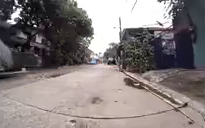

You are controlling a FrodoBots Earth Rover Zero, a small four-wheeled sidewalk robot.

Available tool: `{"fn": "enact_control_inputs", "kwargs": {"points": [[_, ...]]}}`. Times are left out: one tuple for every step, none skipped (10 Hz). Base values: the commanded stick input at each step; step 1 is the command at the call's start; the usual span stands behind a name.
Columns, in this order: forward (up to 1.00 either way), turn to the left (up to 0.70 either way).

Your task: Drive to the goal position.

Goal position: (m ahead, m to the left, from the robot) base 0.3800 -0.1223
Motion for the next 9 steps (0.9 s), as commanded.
{"fn": "enact_control_inputs", "kwargs": {"points": [[1.0,0.0],[1.0,0.0],[1.0,0.0],[1.0,0.0],[1.0,0.0],[1.0,0.0],[1.0,0.0],[1.0,0.0],[1.0,0.0]]}}
